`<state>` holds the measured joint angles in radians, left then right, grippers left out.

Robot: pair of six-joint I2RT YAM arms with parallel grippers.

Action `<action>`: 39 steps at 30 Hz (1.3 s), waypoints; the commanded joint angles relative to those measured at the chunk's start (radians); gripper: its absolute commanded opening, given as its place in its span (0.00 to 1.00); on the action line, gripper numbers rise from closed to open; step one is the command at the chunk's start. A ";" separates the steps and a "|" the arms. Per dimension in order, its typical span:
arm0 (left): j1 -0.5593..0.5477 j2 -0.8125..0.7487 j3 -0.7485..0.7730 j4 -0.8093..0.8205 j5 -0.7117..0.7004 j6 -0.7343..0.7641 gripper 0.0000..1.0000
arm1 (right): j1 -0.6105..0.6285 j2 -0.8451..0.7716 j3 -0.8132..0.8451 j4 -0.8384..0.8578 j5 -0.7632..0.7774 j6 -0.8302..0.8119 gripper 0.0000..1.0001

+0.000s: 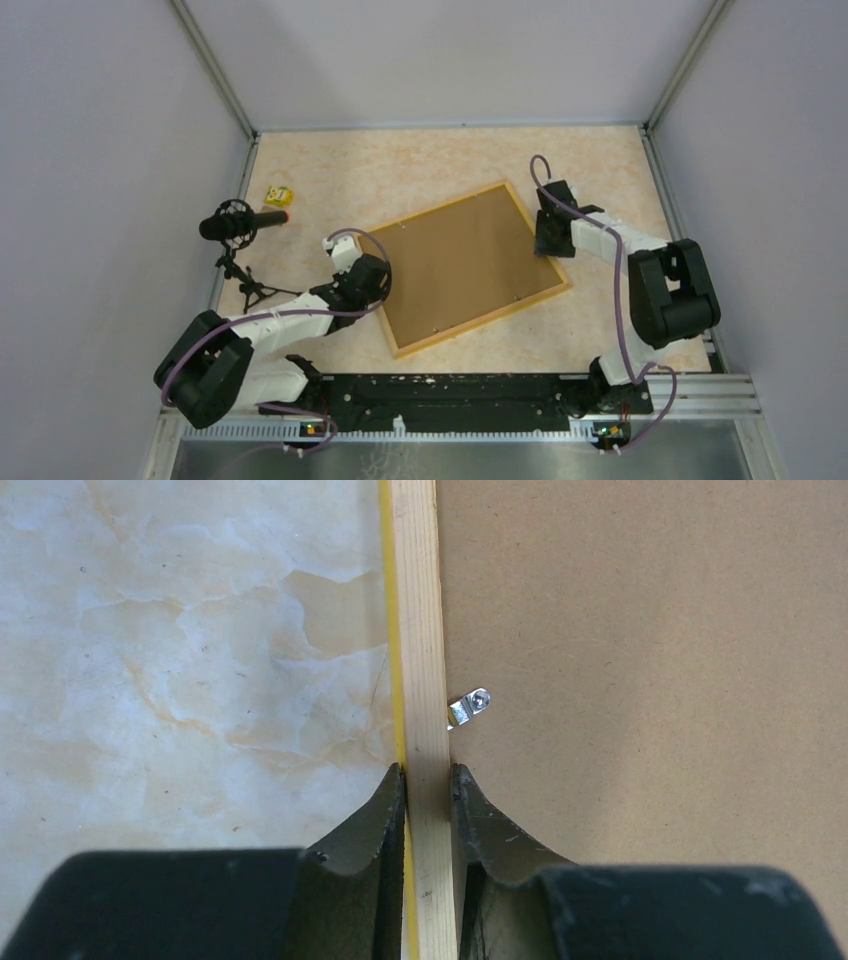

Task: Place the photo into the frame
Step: Install the photo frame at the center of the board.

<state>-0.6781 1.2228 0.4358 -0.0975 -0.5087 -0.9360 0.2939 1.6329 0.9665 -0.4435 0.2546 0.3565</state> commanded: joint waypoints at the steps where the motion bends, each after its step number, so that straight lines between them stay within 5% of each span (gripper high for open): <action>1: -0.005 0.043 -0.028 -0.066 0.139 -0.002 0.18 | 0.011 -0.088 -0.025 -0.079 -0.007 0.014 0.47; 10: -0.005 0.043 -0.029 -0.064 0.141 0.000 0.17 | 0.012 -0.146 -0.012 -0.069 -0.049 0.007 0.62; 19: -0.005 0.041 -0.030 -0.063 0.142 0.000 0.17 | 0.010 -0.021 0.026 -0.036 -0.039 -0.001 0.70; 39: -0.004 0.049 -0.029 -0.056 0.145 0.004 0.17 | -0.012 0.018 0.011 -0.016 -0.008 0.001 0.57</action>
<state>-0.6758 1.2285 0.4377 -0.0967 -0.5053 -0.9329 0.2897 1.6207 0.9577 -0.4786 0.2073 0.3626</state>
